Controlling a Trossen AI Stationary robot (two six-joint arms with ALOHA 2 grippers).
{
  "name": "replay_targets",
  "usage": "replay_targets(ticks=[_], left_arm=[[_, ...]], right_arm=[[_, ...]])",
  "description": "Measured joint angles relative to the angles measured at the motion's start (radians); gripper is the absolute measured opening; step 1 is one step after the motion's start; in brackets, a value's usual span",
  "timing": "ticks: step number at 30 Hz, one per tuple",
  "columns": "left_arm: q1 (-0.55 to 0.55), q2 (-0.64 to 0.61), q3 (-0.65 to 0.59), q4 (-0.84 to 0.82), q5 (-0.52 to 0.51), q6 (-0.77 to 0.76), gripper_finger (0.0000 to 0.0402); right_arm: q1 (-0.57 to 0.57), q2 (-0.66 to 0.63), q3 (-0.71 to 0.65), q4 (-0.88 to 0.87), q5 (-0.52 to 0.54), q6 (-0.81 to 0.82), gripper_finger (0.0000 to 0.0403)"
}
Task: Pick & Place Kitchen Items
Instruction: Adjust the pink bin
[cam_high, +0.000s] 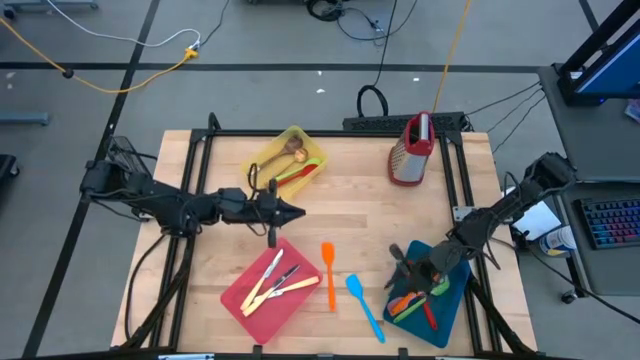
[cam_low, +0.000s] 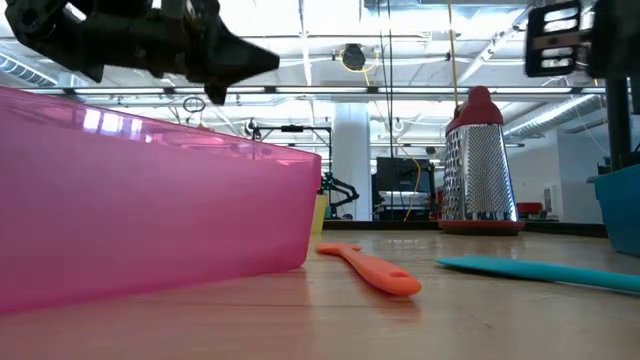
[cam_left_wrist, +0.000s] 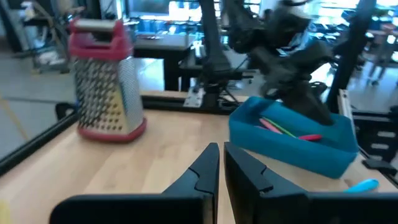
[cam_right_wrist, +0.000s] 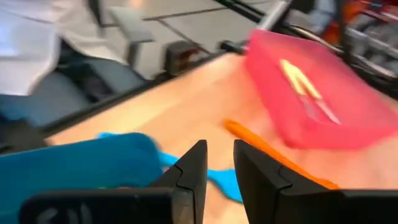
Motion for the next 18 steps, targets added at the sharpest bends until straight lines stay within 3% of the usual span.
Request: replay_targets(ticks=[6,9,18], left_arm=[[-0.049,0.003,0.034,-0.019,0.002,0.058,0.0030],[-0.066,0.004,0.035,-0.022,0.001,0.062,0.0051],[-0.123,0.009,0.036,-0.018,0.018,-0.121,0.0124]], right_arm=[[-0.064,0.000,0.000,0.095,0.169,0.001,0.0070],[-0.106,0.000,0.000,0.140,0.242,0.002,0.0070],[-0.206,0.001,0.000,0.139,0.248,0.116,0.0071]])
